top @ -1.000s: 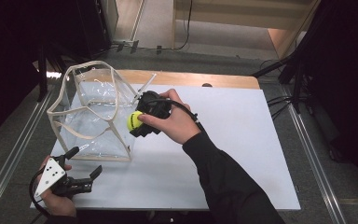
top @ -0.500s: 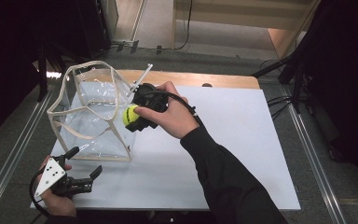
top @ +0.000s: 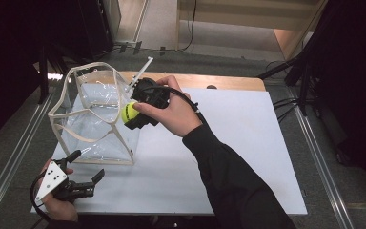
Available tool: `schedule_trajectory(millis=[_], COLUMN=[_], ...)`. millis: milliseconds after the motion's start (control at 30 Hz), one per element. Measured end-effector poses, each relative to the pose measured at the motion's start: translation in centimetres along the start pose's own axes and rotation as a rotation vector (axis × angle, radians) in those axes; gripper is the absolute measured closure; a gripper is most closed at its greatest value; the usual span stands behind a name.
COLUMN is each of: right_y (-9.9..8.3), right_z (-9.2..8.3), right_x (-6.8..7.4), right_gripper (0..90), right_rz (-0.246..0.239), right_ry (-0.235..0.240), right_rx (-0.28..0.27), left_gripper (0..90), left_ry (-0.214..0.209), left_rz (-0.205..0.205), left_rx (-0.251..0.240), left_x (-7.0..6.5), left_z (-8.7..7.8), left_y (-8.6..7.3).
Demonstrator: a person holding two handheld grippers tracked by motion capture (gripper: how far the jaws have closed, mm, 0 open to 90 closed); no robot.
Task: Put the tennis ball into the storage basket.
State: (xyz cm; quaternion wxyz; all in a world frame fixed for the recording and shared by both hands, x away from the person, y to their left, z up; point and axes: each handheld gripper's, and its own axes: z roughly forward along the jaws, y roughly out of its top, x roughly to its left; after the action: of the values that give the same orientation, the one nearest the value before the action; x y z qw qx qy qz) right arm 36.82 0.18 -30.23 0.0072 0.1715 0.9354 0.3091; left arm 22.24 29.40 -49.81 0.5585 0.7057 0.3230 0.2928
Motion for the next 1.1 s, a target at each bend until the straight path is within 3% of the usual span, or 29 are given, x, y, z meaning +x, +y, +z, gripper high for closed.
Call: schedule_trajectory(millis=[1100], right_y=[3.9], right_z=[-1.4], right_x=[0.1], right_gripper=[24.0], right_rz=[-0.025], right_ry=[-0.007], right_rx=[-0.014], left_gripper=[0.0], left_ry=[-0.003], left_rz=[0.0], left_rx=[0.003], left_x=[0.0], left_z=[0.0], left_y=[0.0])
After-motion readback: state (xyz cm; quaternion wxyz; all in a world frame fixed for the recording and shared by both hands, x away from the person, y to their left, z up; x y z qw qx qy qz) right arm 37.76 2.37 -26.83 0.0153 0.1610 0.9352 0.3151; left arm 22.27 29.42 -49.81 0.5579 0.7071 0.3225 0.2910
